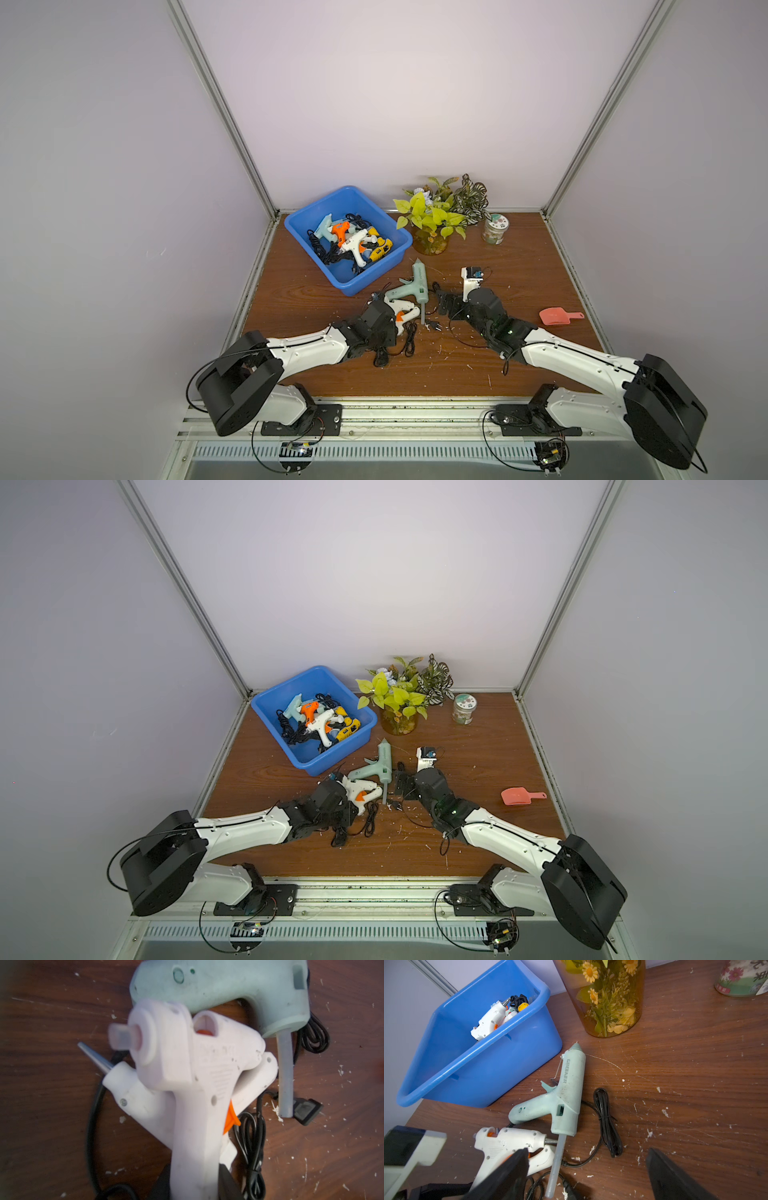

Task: Put the hot melt glue gun into the storage box
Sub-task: Pick up the hot melt adhesive gun from the center of the board.

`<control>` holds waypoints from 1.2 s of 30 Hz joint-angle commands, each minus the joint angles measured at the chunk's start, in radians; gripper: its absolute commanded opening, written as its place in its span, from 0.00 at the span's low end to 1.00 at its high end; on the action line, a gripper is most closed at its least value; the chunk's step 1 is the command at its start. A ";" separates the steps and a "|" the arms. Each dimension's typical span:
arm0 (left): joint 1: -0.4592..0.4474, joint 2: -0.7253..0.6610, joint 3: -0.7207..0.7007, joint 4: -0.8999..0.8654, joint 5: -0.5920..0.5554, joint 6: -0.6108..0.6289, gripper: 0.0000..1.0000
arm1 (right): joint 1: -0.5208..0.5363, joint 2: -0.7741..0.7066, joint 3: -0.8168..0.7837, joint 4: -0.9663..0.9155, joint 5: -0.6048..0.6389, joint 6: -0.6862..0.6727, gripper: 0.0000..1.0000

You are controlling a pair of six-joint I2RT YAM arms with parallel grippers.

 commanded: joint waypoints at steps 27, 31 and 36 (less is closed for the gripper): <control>0.081 -0.391 0.283 -0.132 0.001 0.270 0.00 | -0.007 -0.221 -0.054 -0.017 0.158 -0.022 0.99; 0.108 -0.377 0.384 -0.141 -0.060 0.347 0.00 | -0.006 -0.281 -0.079 -0.009 0.180 -0.022 0.99; 0.118 -0.329 0.497 -0.109 -0.148 0.435 0.00 | -0.007 -0.336 -0.105 0.013 0.192 -0.024 0.99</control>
